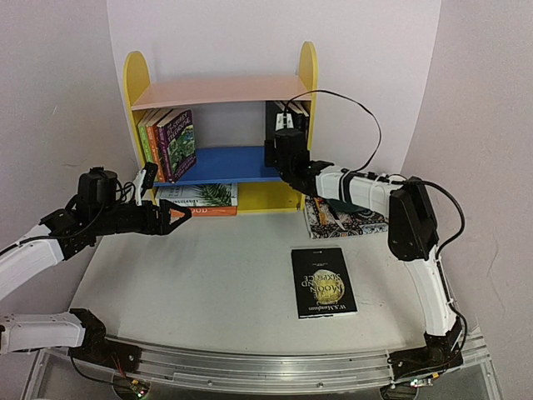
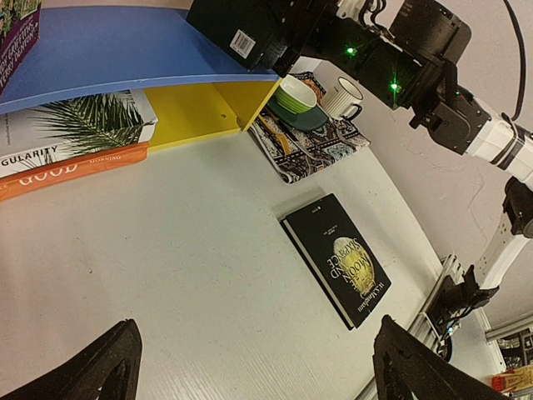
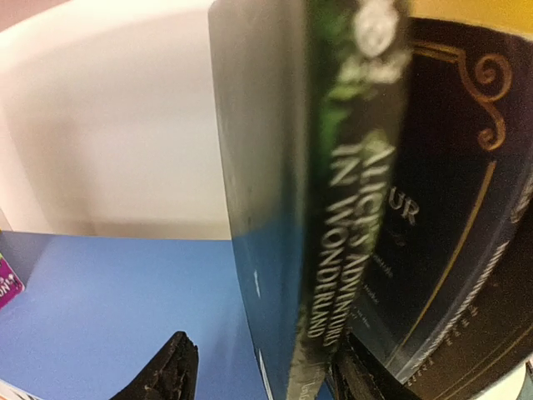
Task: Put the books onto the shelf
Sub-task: Adjust the book at the book pile on the shelf, then adjust the book at the center of the board.
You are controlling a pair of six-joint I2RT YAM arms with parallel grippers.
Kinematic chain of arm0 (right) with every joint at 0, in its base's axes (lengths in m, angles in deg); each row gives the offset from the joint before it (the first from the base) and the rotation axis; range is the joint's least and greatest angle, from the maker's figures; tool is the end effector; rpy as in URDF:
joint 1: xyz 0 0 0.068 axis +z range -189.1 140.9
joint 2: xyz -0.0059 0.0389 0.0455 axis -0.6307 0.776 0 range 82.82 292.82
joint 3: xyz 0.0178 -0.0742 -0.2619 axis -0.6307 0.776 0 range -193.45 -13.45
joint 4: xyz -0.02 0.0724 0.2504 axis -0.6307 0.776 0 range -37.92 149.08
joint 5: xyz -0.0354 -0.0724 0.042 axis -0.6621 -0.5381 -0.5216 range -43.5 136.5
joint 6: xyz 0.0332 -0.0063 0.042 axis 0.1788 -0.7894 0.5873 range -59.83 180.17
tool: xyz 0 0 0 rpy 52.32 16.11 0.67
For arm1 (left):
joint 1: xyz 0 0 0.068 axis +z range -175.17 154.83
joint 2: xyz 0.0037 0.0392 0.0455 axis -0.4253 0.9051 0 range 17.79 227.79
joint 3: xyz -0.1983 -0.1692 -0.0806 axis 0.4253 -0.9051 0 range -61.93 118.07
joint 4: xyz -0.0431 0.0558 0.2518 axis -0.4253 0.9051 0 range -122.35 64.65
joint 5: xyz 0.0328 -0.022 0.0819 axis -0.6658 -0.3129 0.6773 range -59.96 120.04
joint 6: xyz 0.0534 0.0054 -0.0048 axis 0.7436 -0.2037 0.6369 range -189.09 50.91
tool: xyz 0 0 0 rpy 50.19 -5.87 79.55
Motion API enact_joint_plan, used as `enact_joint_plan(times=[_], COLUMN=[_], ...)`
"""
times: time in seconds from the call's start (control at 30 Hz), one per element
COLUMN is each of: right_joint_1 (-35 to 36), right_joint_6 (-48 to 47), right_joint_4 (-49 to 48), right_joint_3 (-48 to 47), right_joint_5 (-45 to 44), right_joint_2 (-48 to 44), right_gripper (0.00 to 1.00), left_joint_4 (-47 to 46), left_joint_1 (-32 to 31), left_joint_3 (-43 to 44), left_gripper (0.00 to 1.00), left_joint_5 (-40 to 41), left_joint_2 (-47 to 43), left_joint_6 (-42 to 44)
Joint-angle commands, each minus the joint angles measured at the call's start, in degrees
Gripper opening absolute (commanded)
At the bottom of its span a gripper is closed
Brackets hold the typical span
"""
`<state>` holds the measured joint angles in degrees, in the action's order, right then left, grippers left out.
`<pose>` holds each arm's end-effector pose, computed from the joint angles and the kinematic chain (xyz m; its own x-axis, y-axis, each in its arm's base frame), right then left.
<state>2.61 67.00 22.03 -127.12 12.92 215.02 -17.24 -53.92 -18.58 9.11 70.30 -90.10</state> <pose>0.4237 0.3514 0.3088 0.1301 0.2486 -0.9598 -0.1664 0.9598 0.2260 0.1768 -0.1114 0.2992 -0.5999 -0.0529 -0.7983 0.5567 0.6891 -0.4639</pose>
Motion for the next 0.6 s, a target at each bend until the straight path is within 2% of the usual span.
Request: enact_joint_plan(times=[0.0,0.27,0.57], right_joint_1=[-0.1,-0.1,3.3], right_joint_6=[-3.6,-2.7,3.0], right_joint_4=[-2.0,-1.8,-0.8], right_joint_3=[-2.8,0.2,19.5], right_joint_5=[-1.0,-3.4,-3.2], right_joint_2=[1.3,-0.9,-15.9], right_gripper=[0.56,0.61,0.62], left_joint_4=[-1.9,-1.9,-2.2], left_joint_1=[0.3,0.3,0.2], left_joint_3=[1.2,1.6,2.1], left_gripper=[0.98,0.98,0.99], left_joint_5=[-0.2,-0.5,-1.3], left_joint_2=[-1.2,-0.4,4.5], left_joint_6=[0.1,0.2,-2.2])
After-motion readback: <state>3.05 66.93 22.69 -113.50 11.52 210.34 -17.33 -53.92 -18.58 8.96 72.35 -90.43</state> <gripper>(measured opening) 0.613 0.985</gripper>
